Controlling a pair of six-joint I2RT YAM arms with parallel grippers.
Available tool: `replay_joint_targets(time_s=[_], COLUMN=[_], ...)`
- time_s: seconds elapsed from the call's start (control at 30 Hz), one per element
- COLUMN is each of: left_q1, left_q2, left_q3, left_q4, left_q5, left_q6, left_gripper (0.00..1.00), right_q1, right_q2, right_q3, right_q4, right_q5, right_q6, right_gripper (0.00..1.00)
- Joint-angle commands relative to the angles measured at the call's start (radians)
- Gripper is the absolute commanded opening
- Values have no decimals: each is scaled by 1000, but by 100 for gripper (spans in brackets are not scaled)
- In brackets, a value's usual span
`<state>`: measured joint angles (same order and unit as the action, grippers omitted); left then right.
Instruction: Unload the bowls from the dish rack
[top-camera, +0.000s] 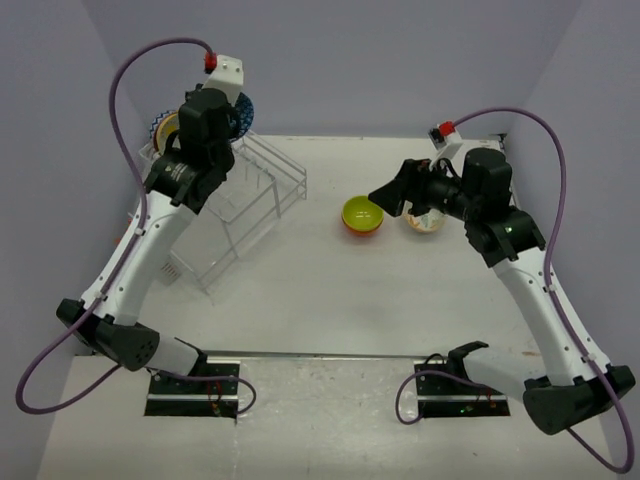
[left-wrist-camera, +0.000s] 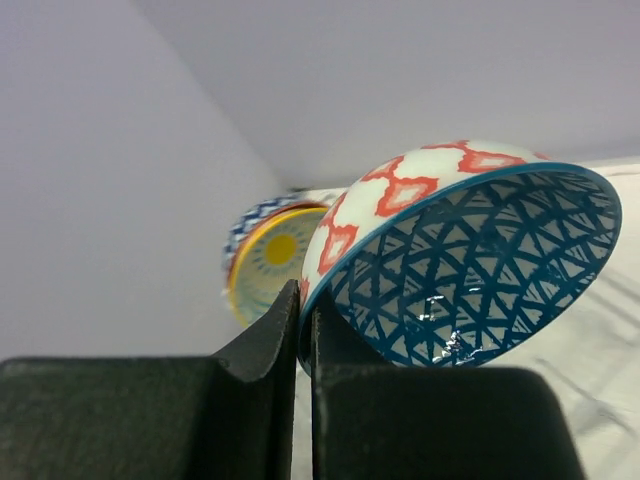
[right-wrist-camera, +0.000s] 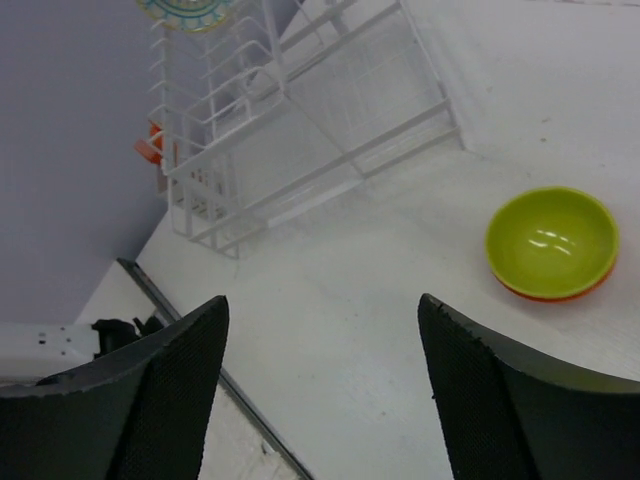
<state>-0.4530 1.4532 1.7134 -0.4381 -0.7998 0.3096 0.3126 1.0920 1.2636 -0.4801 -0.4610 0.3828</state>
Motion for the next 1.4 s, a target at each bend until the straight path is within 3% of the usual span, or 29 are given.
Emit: replay_joint_targets(time_s=[0.0,0.07,0.13,0.2,0.3,0.5,0.6,0.63,0.7,0.83,0.87,0.9,0.97,1.03,1.1,1.17,1.27,1.37], left_q1=[-18,-53,-61,-62,-78,-134,-141,-141,-142,-142,-141,-142,-142,-142,-141,-141,-130,-112], left_q2=[-61,-31,-11,-20,-8,27,24,24,19,16,13,10,-10,-45,-82,-150,-238,-301], left_q3=[139,178,169,117,69,78,74,74,65,63,63,63,64,78,84,66,16,-34], left_q4=[-146,-212,-212,-157,-94,-88,-86,-86,-86,-106,-106,-105,-100,-129,-160,-186,-200,-192], left_q5=[331,414,584,786,950,972,972,970,962,926,926,927,895,827,653,448,260,246], left_q6=[-292,-348,-415,-479,-553,-601,-626,-630,-641,-639,-639,-638,-632,-609,-581,-541,-502,-484], left_gripper=[0,0,0,0,0,0,0,0,0,0,6,47,100,100,100,100,100,100], right_q1=[138,201,278,348,417,451,453,453,465,479,480,477,470,419,352,228,123,79], right_q2=[40,65,101,137,221,305,336,339,335,333,332,329,325,296,252,166,77,37], right_q3=[130,227,299,351,439,451,448,436,410,390,385,373,362,330,234,142,-41,-168], right_q4=[35,8,-26,-67,-112,-92,-83,-75,-49,-52,-57,-57,-87,-130,-192,-206,-203,-203], right_q5=[50,216,377,562,726,904,956,969,1030,1096,1095,1090,1075,1003,885,630,413,340], right_q6=[57,67,88,58,-1,-67,-96,-101,-113,-130,-130,-130,-110,-78,-19,7,-4,1], right_gripper=[77,90,96,96,97,90,65,39,0,0,0,0,0,0,0,0,0,0])
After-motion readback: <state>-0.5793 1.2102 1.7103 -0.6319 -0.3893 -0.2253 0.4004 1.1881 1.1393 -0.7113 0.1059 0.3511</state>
